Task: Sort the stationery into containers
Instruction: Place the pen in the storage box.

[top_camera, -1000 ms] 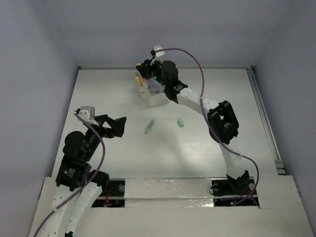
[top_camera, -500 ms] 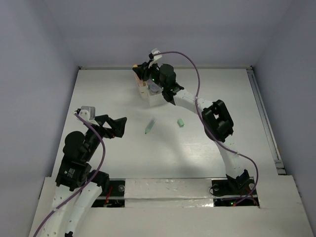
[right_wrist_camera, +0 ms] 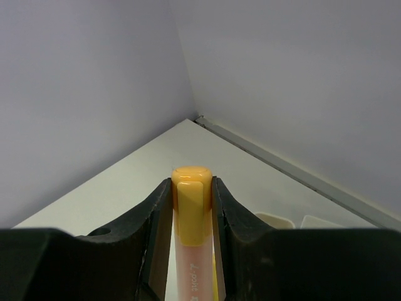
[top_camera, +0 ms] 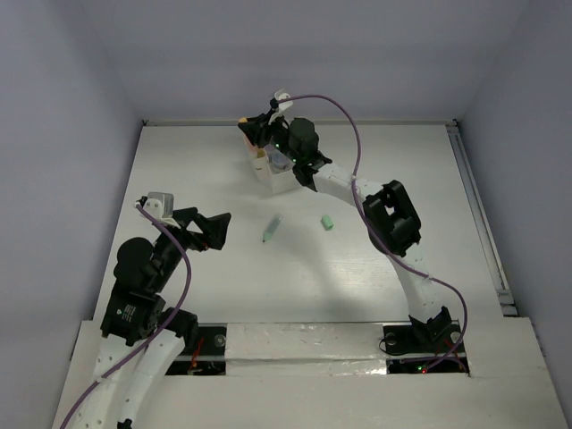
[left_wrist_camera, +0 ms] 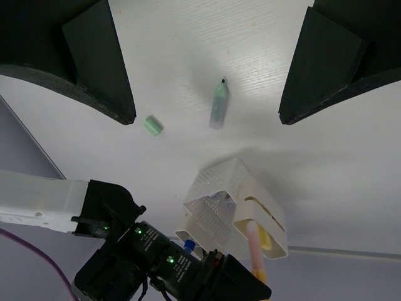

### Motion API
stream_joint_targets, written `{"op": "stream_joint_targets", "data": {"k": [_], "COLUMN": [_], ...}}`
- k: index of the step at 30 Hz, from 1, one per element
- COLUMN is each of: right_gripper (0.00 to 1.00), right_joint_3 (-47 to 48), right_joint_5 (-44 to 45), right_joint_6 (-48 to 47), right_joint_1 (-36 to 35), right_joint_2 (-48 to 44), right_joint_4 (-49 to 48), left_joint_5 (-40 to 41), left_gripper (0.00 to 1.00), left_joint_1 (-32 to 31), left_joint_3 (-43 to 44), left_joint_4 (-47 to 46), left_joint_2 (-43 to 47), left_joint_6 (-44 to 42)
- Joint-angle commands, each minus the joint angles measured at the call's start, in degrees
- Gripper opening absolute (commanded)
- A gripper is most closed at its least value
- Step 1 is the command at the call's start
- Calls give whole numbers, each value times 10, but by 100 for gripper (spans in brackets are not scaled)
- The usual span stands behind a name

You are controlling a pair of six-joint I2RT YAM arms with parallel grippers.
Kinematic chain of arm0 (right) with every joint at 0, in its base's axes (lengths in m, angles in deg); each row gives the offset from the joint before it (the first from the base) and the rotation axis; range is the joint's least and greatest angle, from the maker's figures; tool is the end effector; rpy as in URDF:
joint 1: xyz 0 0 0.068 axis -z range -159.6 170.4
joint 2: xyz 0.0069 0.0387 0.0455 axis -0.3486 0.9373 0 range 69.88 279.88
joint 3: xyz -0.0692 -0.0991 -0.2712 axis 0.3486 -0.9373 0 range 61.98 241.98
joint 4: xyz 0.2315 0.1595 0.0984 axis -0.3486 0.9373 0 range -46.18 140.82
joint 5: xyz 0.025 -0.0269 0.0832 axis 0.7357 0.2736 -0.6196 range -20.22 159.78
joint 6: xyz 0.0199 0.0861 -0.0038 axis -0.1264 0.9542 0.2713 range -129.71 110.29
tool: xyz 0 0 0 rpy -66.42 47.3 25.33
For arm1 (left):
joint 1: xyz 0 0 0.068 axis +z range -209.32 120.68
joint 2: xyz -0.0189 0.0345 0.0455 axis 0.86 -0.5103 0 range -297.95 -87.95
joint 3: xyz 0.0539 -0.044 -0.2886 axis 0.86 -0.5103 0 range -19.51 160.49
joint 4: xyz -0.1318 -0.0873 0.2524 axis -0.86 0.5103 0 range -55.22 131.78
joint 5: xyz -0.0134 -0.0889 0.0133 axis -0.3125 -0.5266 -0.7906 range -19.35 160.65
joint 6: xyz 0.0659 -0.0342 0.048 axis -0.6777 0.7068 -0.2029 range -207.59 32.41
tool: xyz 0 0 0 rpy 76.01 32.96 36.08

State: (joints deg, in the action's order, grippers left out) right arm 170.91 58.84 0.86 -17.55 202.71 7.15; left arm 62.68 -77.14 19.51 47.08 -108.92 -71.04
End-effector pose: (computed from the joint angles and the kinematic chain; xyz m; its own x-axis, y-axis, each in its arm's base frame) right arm 0.5013 0.4098 0.2987 0.0338 0.2547 -0.9664 -0.7690 0.6243 0.1376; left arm 0.1417 -0.0570 0.3769 -0.0324 -0.2860 -0.9577 0.4436 0.8545 -0.2702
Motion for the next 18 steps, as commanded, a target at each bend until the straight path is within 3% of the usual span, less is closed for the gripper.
{"op": "stream_joint_targets", "data": {"k": [1,6,16,18], "right_gripper": [8,0,0,7], "right_joint_3": [-3,4,7,-5], "right_joint_5": [-3,19,45,45], "right_joint_6": [1,-18,-42,-39], "right_joint_1": [-3,-3,-3,-3], "right_joint_2": [-8,-6,-5,-5], "right_joint_4": [-49,-47,-50,-64], "left_joint_5": [-8,-9,-12,-12], "left_gripper": [99,99,99,99], "left_joint_1": [4,4,4,4], "left_joint_3": [2,2,2,2], "left_joint_4": [-32,-32,-32,-32], "left_joint_2": [1,1,-1,-1], "left_joint_6": [-7,-7,-9,-10]}}
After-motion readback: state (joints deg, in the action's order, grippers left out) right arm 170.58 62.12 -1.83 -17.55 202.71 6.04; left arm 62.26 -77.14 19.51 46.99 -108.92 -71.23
